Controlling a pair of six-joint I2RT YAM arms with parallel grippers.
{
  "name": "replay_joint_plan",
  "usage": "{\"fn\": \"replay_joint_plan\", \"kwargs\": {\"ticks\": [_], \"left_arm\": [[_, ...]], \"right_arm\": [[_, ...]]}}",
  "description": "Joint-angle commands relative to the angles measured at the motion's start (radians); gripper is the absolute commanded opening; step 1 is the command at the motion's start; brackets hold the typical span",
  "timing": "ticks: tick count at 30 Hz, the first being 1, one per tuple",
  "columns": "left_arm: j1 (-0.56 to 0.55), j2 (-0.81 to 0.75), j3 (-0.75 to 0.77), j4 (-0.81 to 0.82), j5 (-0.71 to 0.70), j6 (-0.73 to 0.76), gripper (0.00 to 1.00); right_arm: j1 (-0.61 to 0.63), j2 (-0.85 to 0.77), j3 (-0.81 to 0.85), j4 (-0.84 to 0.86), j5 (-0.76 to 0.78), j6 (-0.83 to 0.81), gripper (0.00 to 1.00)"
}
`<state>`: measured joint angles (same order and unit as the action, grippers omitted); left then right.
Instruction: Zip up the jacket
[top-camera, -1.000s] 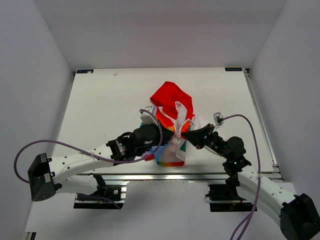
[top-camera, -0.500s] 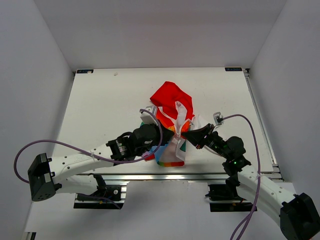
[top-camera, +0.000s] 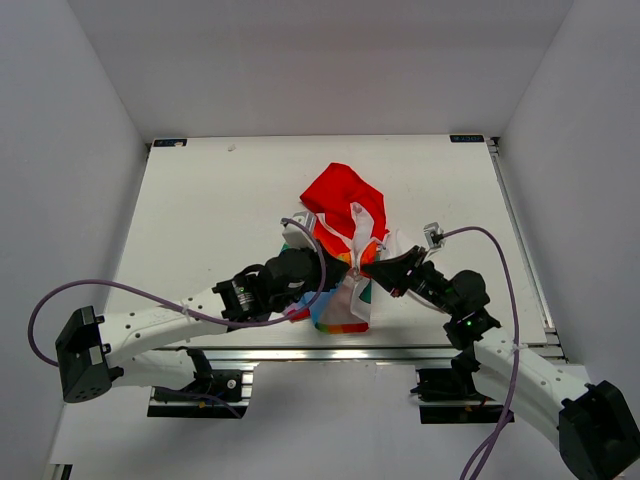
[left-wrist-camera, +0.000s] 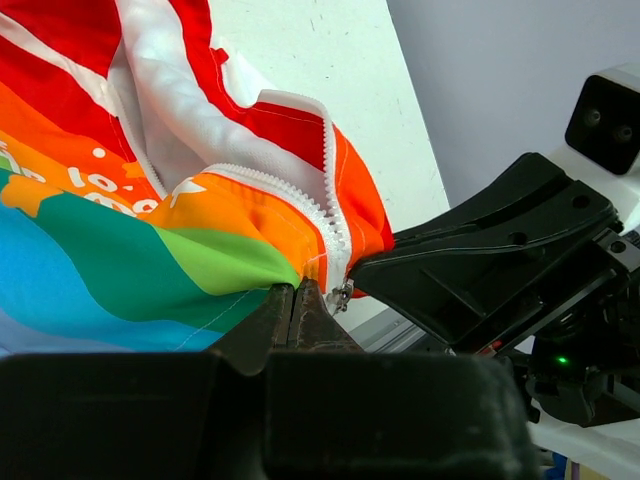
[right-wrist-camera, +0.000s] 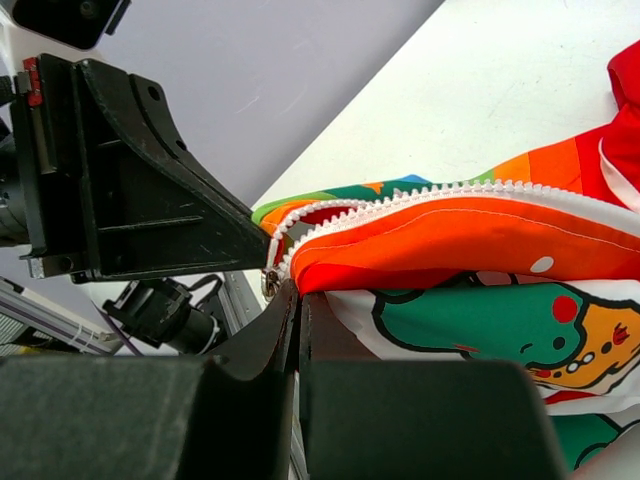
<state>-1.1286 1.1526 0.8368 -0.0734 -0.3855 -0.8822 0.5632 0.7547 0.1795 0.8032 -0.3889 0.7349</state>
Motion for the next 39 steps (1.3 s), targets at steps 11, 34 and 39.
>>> {"fn": "replay_joint_plan", "kwargs": {"ticks": [11, 34, 39], "left_arm": [[0.001, -0.05, -0.041, 0.029, 0.014, 0.022, 0.0], [0.001, -0.004, -0.058, 0.024, 0.135, 0.189, 0.0], [0.0, 0.009, -0.057, -0.008, 0.178, 0.239, 0.0]], "right_arm": [[0.004, -0.037, 0.081, -0.045, 0.028, 0.011, 0.0], [0.004, -0.026, 0.169, -0.236, 0.147, 0.077, 0.0], [0.004, -0.014, 0.186, -0.262, 0.156, 0.074, 0.0]]}}
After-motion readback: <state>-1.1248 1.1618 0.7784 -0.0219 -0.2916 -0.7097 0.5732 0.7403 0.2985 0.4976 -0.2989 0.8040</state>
